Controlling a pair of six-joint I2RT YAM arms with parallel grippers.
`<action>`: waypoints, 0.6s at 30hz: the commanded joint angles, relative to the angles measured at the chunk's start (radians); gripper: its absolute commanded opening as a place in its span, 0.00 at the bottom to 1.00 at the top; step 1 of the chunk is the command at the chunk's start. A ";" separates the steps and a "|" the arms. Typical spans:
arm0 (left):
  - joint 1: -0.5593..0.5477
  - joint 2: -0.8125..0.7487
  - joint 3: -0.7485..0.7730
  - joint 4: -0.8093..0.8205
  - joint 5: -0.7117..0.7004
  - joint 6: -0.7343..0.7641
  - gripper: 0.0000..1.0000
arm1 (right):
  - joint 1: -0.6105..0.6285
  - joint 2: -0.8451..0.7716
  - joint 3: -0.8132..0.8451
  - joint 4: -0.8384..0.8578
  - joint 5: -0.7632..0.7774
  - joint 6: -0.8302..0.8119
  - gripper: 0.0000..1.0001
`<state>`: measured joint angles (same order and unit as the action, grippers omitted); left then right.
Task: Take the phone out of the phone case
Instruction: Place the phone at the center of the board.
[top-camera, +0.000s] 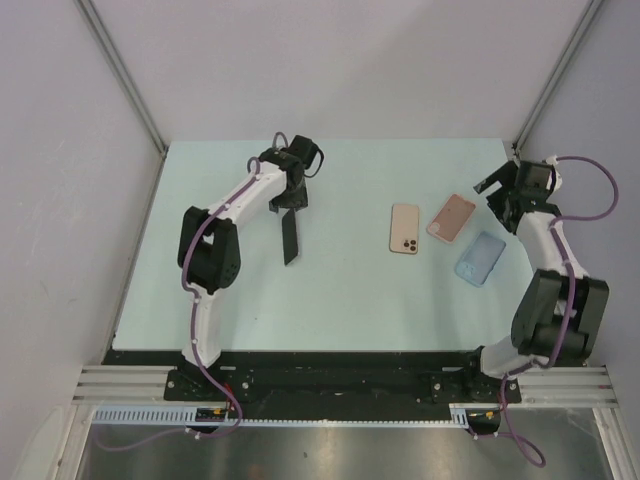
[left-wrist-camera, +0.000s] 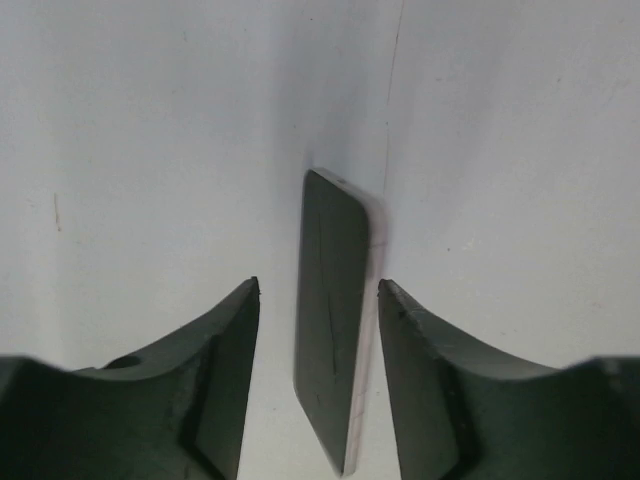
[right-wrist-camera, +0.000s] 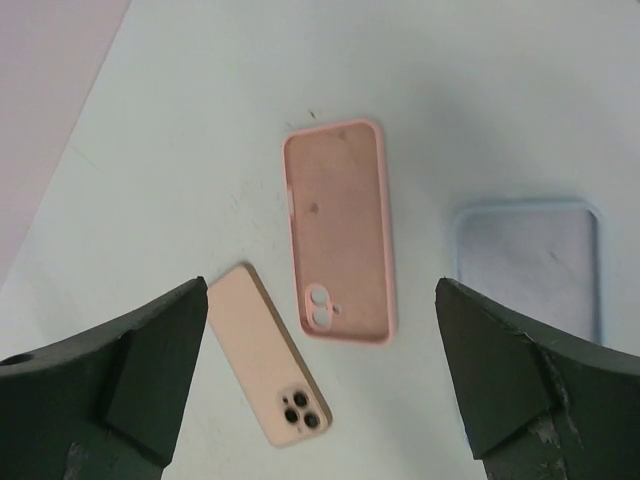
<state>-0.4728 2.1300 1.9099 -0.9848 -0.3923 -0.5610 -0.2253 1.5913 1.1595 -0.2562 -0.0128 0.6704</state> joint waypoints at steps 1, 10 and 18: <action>0.003 -0.007 0.077 0.012 0.019 0.015 0.68 | 0.033 -0.247 -0.141 -0.133 0.059 -0.071 1.00; 0.003 -0.295 -0.086 0.126 0.225 0.105 0.96 | 0.196 -0.516 -0.284 -0.267 0.108 -0.115 1.00; 0.058 -0.775 -0.642 0.316 0.342 0.156 1.00 | 0.297 -0.611 -0.310 -0.333 0.111 -0.178 1.00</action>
<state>-0.4568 1.4994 1.4433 -0.7738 -0.1352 -0.4431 0.0608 1.0294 0.8642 -0.5392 0.0742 0.5411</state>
